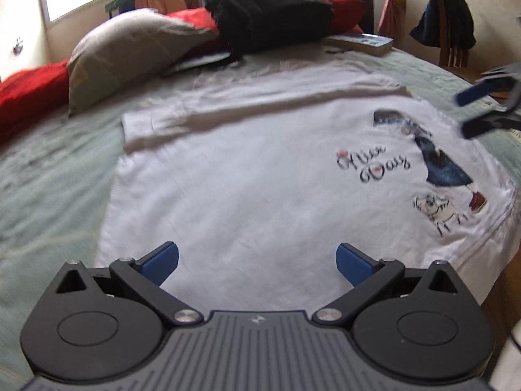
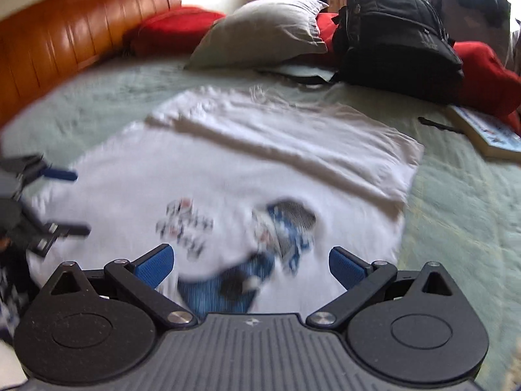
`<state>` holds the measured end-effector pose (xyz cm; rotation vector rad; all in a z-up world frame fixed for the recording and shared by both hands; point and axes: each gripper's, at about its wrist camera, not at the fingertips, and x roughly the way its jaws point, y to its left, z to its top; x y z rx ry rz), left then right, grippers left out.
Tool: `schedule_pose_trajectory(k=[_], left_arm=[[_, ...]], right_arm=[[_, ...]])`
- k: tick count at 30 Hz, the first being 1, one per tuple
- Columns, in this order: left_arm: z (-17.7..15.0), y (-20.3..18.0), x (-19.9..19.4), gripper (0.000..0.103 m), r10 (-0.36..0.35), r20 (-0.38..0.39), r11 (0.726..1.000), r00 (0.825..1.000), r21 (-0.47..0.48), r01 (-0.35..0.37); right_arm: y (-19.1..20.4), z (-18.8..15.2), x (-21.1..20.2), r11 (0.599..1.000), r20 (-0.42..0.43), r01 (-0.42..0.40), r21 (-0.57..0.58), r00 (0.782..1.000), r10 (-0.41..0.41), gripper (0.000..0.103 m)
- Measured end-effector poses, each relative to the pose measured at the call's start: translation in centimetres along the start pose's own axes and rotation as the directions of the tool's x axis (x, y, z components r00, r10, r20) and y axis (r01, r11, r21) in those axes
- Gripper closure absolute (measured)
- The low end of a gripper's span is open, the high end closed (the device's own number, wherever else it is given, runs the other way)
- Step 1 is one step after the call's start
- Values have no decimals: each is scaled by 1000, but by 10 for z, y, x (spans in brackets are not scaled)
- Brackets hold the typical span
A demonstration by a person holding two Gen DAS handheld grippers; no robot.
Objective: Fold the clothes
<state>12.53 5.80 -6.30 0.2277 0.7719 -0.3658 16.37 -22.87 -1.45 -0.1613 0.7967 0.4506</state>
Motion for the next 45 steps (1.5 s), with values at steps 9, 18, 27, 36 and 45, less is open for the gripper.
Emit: schedule_pose_trajectory(k=[9, 18, 27, 36, 45], left_arm=[[-26, -4, -22, 1, -1, 51, 999, 999, -54, 3], [-59, -15, -37, 1, 35, 81, 999, 996, -29, -32], [-57, -32, -47, 1, 123, 41, 992, 992, -3, -123], [-60, -38, -52, 1, 157, 35, 986, 987, -68, -155], [-63, -37, -48, 1, 154, 22, 983, 988, -106, -150]], right_arm=[[4, -35, -37, 997, 75, -15, 72, 997, 9, 0], [43, -88, 21, 997, 49, 82, -12, 995, -81, 0], [38, -104, 15, 997, 141, 71, 8, 987, -72, 0], [38, -108, 15, 998, 169, 65, 11, 983, -66, 0], [40, -109, 14, 997, 176, 82, 13, 981, -83, 0]])
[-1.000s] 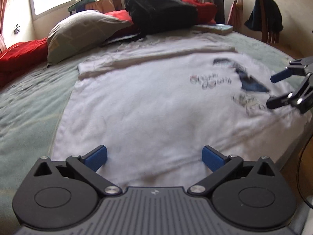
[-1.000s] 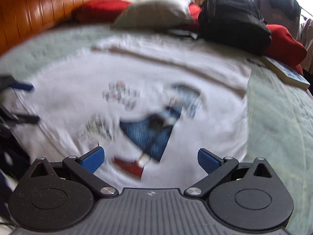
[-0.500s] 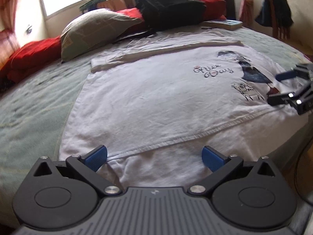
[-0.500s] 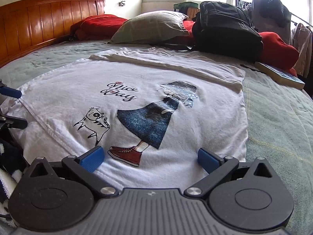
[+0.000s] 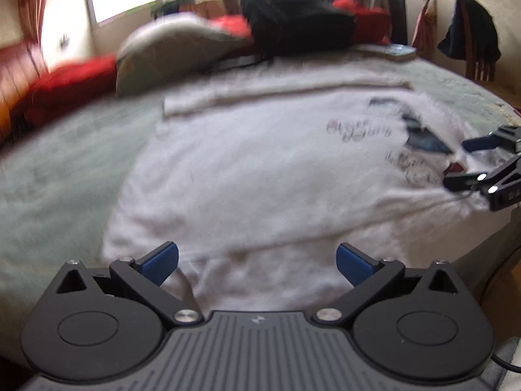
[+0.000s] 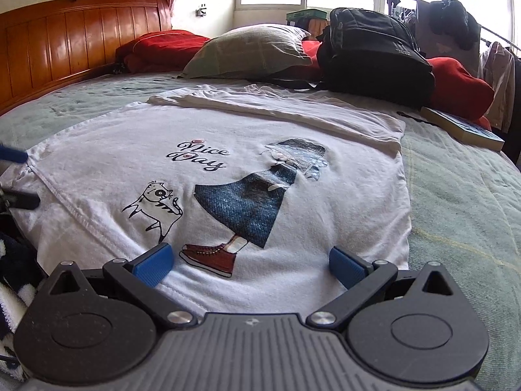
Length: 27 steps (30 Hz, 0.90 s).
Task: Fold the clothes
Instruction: 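Roll both tools sideways and lower them to the shirt's edge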
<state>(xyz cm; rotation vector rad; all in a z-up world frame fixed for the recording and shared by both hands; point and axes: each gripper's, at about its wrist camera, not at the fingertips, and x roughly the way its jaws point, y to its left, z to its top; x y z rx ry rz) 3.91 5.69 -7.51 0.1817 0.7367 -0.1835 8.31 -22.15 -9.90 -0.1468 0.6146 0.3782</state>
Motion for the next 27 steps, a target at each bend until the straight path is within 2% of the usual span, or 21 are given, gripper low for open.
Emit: schedule_pose_trajectory(k=[2, 5, 7, 9, 11, 13, 15, 20, 22, 25, 27], left_arm=[[-7, 4, -2, 1, -14, 4, 1000, 1000, -22, 15], [-12, 7, -14, 1, -3, 10, 1000, 1000, 5, 3], [-12, 7, -23, 1, 15, 37, 999, 999, 50, -16], [-9, 4, -30, 1, 25, 67, 993, 997, 116, -33], [-5, -6, -33, 1, 5, 86, 980, 996, 196, -22], [-2, -17, -35, 1, -19, 106, 960, 994, 279, -11], [1, -28, -36, 1, -41, 124, 937, 991, 350, -5], [5, -45, -39, 1, -81, 135, 908, 987, 418, 17], [5, -48, -40, 1, -94, 142, 900, 985, 435, 23], [1, -56, -42, 1, -107, 152, 878, 983, 478, 22], [-2, -63, -42, 1, -123, 155, 863, 980, 504, 29]], right_arm=[[0, 0, -2, 1000, -7, 4, 2, 1000, -4, 0], [0, 3, -8, 1000, -33, -3, 0, 999, 3, 0], [5, 7, -17, 1000, -38, -18, -22, 999, 17, 0], [19, 9, -28, 993, -15, -64, -100, 998, 63, 0], [35, 11, -37, 975, -6, -112, -191, 994, 112, 0], [55, 7, -36, 940, -22, -126, -317, 992, 126, 0], [75, 3, -35, 888, -40, -139, -438, 990, 136, 0], [103, -15, -14, 776, -83, -85, -625, 996, 42, 0], [112, -23, -12, 723, -45, -29, -690, 999, -3, 0], [120, -26, -22, 676, 37, 48, -735, 999, -32, 0], [118, -23, -28, 684, 91, 97, -723, 995, -46, 0]])
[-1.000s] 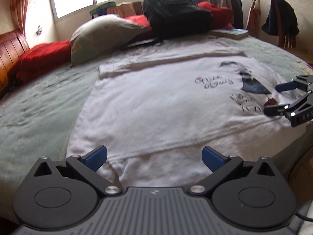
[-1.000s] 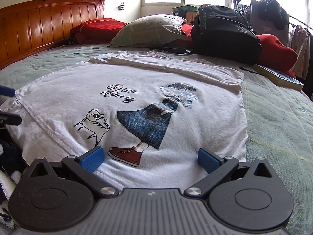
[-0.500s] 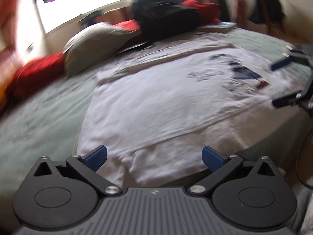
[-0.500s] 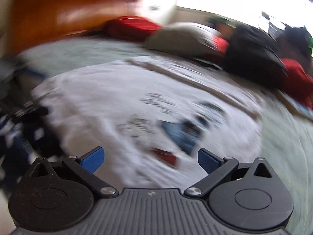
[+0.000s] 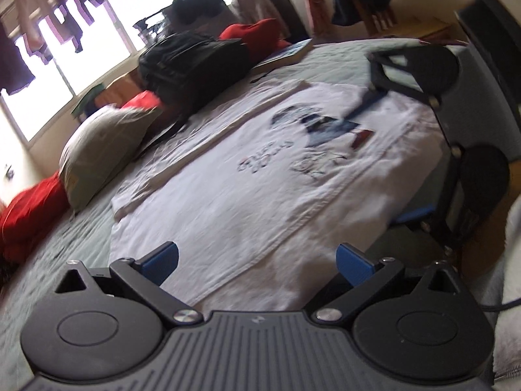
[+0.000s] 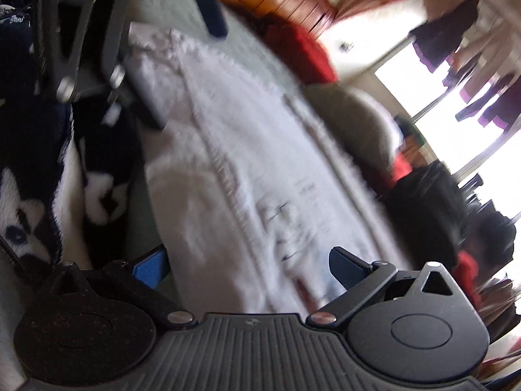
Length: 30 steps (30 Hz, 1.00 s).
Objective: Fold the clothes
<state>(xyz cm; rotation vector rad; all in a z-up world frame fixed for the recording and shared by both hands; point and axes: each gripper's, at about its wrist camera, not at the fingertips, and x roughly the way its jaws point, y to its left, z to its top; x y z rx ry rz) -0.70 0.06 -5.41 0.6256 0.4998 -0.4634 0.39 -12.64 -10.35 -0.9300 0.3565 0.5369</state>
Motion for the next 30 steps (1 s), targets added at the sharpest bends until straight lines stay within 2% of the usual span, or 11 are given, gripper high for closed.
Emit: schedule_pose_trajectory(k=[5, 8, 9, 11, 14, 19, 22, 25, 28, 30], left_arm=[[3, -18, 11, 1, -16, -6, 996, 1000, 83, 16], [5, -24, 24, 1, 16, -15, 993, 1000, 117, -14], [5, -26, 29, 1, 43, -13, 991, 999, 126, -41], [7, -25, 38, 1, 141, 6, 981, 990, 130, -141], [10, -14, 45, 1, 241, 15, 967, 970, 82, -242], [15, -3, 41, 1, 228, 30, 972, 973, 44, -229], [14, -3, 40, 1, 230, 31, 972, 973, 51, -231], [11, -4, 39, 1, 224, 39, 973, 974, 39, -226], [9, -7, 43, 1, 199, 35, 978, 979, 54, -200], [9, -12, 47, 1, 176, 36, 981, 984, 80, -178]], right_arm=[[-11, 2, -13, 992, 65, 121, 41, 990, -124, 0], [-18, 3, -20, 981, 94, 177, 77, 978, -184, 0], [-21, 4, -22, 980, 99, 180, 88, 977, -189, 0], [-24, 5, -25, 980, 107, 176, 98, 977, -186, 0], [-28, 4, -27, 983, 108, 142, 117, 982, -155, 0], [-16, 6, -13, 994, 95, 64, 84, 993, -72, 0], [-7, 8, 3, 992, 57, 108, 62, 992, -111, 0], [-8, 9, 9, 973, 33, 221, 60, 974, -223, 0], [-18, 5, 7, 960, 9, 265, 92, 964, -267, 0], [-23, 4, 7, 960, 1, 253, 117, 967, -255, 0]])
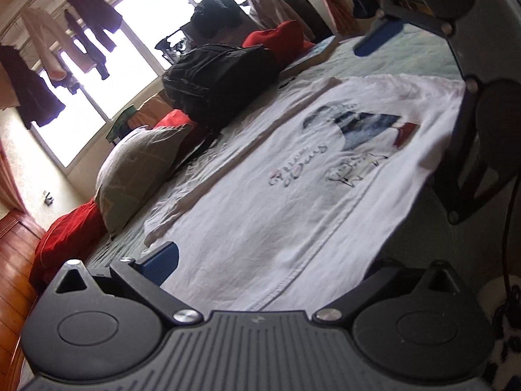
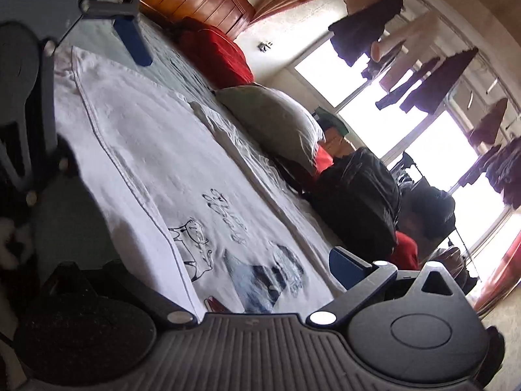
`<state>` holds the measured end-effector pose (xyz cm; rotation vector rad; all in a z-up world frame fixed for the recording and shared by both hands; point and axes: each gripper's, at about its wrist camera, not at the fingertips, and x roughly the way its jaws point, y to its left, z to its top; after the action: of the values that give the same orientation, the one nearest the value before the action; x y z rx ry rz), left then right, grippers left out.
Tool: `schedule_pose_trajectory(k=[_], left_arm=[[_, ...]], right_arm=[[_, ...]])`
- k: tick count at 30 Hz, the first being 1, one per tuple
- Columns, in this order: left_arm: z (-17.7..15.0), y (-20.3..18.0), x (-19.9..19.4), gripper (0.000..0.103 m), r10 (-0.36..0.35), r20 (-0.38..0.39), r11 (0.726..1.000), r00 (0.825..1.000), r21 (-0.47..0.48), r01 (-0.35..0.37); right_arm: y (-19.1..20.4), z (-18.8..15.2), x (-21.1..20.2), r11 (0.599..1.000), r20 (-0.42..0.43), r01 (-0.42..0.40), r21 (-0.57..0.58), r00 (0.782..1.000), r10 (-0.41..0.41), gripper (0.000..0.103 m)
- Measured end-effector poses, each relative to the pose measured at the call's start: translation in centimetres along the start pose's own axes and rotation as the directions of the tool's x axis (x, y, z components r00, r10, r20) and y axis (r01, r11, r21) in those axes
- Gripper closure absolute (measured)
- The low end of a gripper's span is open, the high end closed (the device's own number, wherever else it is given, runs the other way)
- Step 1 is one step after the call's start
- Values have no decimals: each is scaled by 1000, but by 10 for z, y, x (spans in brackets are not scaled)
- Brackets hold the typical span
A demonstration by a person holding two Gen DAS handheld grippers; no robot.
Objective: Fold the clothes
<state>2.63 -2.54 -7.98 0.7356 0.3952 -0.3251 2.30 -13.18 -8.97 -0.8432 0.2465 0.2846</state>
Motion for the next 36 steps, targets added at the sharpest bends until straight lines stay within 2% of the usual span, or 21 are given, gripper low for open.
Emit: schedule_pose_trajectory(k=[3, 10, 15, 18, 24, 29, 36], left_arm=[[3, -9, 4, 1, -36, 27, 999, 999, 34, 36], [-12, 0, 5, 1, 104, -9, 991, 995, 86, -103], [-34, 22, 2, 0, 192, -54, 976, 980, 113, -185], [-39, 28, 7, 0, 248, -70, 958, 966, 165, -234], [-30, 16, 19, 0, 270, -47, 933, 962, 258, -250], [-32, 22, 23, 0, 265, -66, 943, 962, 228, -244], [-17, 32, 17, 0, 325, -9, 919, 946, 238, -314]], right_arm=[[1, 4, 2, 1000, 3, -2, 21, 1000, 2, 0], [-2, -8, 8, 1000, -35, 11, 29, 999, -10, 0], [-8, -25, 9, 998, -76, 33, 45, 997, -29, 0], [-10, -32, 10, 997, -89, 44, 58, 995, -39, 0], [-11, -32, 9, 996, -99, 74, 43, 993, -70, 0], [-12, -34, 8, 994, -109, 106, 20, 989, -104, 0], [-16, -30, 7, 984, -88, 179, -8, 980, -179, 0]])
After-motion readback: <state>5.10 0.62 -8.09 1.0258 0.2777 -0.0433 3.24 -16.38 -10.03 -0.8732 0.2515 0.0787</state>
